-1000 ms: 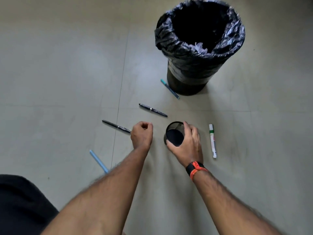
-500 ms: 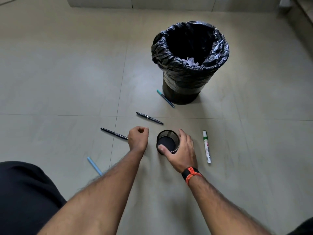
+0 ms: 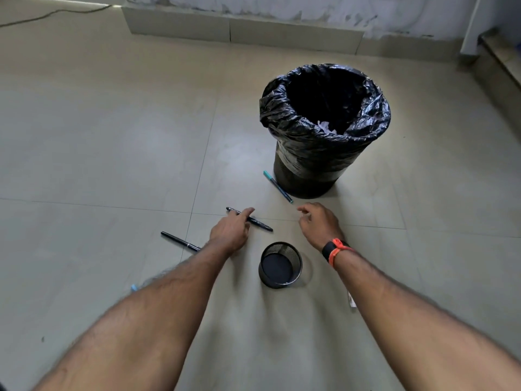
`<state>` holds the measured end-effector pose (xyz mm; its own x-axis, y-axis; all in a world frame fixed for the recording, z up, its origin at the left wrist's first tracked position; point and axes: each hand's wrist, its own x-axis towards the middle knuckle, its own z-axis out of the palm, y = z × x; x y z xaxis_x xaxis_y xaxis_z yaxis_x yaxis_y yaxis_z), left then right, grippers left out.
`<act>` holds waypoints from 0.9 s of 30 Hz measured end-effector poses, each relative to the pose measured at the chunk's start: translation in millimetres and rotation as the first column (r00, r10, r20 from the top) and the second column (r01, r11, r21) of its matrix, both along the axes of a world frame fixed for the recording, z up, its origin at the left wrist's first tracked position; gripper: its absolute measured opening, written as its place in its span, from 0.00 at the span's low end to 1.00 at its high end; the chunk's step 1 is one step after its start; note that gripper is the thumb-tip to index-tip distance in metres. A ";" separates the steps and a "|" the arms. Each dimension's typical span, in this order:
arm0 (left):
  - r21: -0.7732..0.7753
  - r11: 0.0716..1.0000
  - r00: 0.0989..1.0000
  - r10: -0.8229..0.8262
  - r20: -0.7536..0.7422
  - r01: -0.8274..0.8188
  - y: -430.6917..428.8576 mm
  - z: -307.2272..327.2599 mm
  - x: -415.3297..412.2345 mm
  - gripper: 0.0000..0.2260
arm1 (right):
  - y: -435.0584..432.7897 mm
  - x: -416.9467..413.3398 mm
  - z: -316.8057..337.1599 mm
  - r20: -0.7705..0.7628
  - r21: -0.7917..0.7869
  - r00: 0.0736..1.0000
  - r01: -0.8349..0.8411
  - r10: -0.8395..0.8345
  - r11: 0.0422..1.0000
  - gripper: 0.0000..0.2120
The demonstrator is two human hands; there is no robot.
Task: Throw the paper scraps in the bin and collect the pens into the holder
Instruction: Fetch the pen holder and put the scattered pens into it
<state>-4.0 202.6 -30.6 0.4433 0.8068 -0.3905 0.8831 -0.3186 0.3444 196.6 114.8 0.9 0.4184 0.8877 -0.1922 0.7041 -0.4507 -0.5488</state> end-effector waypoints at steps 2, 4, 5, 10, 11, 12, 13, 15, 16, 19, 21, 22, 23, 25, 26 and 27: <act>0.002 1.000 1.000 0.005 -0.020 -0.005 1.7 -2.7 -3.4 0.16 | 15.8 1.3 -7.0 0.046 -0.066 0.991 -0.120 0.123 0.991 0.19; 0.013 0.999 0.999 0.050 -0.014 -0.049 0.2 -3.1 -7.7 0.14 | 30.0 -0.9 -15.2 0.108 -0.137 0.968 -0.211 0.227 0.968 0.22; 0.023 0.997 0.997 0.079 -0.011 -0.078 -1.2 -2.6 -9.8 0.14 | 36.6 -1.7 -19.8 0.130 -0.174 0.957 -0.235 0.259 0.956 0.24; 0.081 0.989 0.990 0.131 -0.061 -0.126 -1.1 -0.5 -27.7 0.12 | 61.2 -3.8 -29.3 0.275 -0.237 0.901 -0.274 0.335 0.932 0.16; 0.080 0.988 0.988 0.134 -0.070 -0.129 -0.8 -0.8 -32.5 0.09 | 63.2 -4.7 -29.1 0.302 -0.228 0.893 -0.271 0.332 0.935 0.15; 0.083 0.988 0.987 0.141 -0.081 -0.134 -0.9 -1.3 -37.1 0.06 | 64.3 -5.3 -29.4 0.326 -0.223 0.885 -0.268 0.331 0.937 0.14; 0.088 0.986 0.984 0.150 -0.092 -0.142 -1.6 -1.7 -41.3 0.04 | 63.9 -5.9 -29.5 0.343 -0.225 0.879 -0.268 0.333 0.937 0.14; 0.099 0.981 0.981 0.177 -0.086 -0.168 -5.3 -1.5 -47.7 0.03 | 61.5 -3.9 -32.6 0.362 -0.226 0.870 -0.265 0.334 0.937 0.14; 0.099 0.977 0.979 0.196 -0.065 -0.189 -7.4 -1.5 -50.1 0.04 | 59.8 -2.7 -32.9 0.361 -0.236 0.872 -0.258 0.331 0.937 0.14; 0.072 0.959 0.961 0.272 0.053 -0.276 -14.8 1.9 -57.6 0.05 | 50.9 -4.0 -33.3 0.330 -0.245 0.893 -0.234 0.307 0.941 0.14; 0.048 0.949 0.945 0.306 0.114 -0.313 -18.9 6.3 -59.8 0.13 | 37.9 -9.0 -31.3 0.337 -0.204 0.915 -0.159 0.222 0.966 0.14; 0.039 0.947 0.941 0.311 0.131 -0.318 -20.4 9.0 -59.7 0.17 | 30.3 -11.8 -29.8 0.337 -0.184 0.930 -0.091 0.149 0.979 0.15; 0.028 0.947 0.939 0.313 0.140 -0.320 -21.7 11.8 -59.2 0.22 | 23.0 -14.3 -28.9 0.338 -0.174 0.938 -0.022 0.081 0.984 0.16; -0.006 0.943 0.930 0.330 0.162 -0.334 -23.5 16.2 -56.9 0.25 | 11.7 -17.1 -30.1 0.323 -0.163 0.946 0.059 -0.003 0.985 0.17; -0.021 0.938 0.922 0.345 0.178 -0.347 -24.3 17.5 -55.4 0.26 | 10.1 -17.0 -31.1 0.301 -0.140 0.953 0.070 -0.025 0.988 0.17; -0.034 0.933 0.913 0.358 0.195 -0.358 -25.2 19.7 -53.5 0.26 | 11.0 -15.9 -32.4 0.264 -0.118 0.964 0.061 -0.028 0.991 0.17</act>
